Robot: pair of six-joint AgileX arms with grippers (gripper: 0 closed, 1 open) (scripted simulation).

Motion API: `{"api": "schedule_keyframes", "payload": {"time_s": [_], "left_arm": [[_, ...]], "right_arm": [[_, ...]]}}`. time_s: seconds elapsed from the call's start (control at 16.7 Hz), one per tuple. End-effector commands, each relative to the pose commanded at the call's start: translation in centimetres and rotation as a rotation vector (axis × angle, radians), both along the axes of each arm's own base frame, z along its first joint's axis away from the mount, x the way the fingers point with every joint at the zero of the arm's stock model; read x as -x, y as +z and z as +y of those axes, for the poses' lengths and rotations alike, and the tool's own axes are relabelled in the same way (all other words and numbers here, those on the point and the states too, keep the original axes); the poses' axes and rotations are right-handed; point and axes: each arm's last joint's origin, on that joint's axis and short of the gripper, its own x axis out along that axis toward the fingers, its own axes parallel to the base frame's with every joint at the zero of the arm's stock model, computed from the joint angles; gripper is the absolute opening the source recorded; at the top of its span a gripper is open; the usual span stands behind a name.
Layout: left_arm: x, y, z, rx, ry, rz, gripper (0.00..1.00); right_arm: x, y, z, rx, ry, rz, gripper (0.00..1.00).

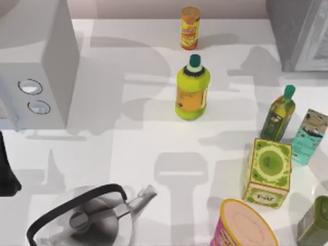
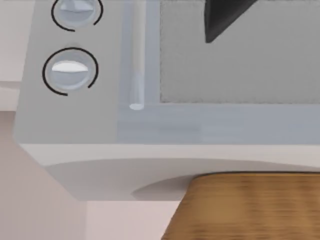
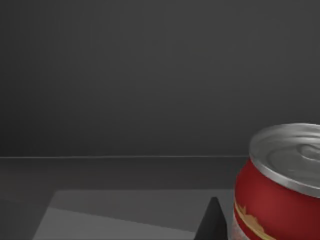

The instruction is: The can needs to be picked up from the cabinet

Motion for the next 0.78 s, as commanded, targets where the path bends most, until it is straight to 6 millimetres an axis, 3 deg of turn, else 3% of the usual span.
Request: {"api": "schedule_keyframes", "payload": {"time_s": [0.24, 0.48, 0.66, 0.78], "left_arm": [[0.0, 0.0, 0.0, 0.000, 0.000, 0.000, 1.00], [0.0, 0.0, 0.0, 0.000, 0.000, 0.000, 1.00], [0.0, 0.0, 0.0, 0.000, 0.000, 0.000, 1.00], [0.0, 0.0, 0.0, 0.000, 0.000, 0.000, 1.00]], "right_arm": [[0.0, 0.0, -0.2, -0.004, -0.002, -0.004, 0.00], [1.5, -1.4, -1.9, -0.009, 0.001, -0.014, 0.00], [3.2, -4.3, -3.8, -0.005, 0.001, -0.006, 0.00], [4.5, -7.5, -5.2, 0.002, 0.000, 0.012, 0.00]]}}
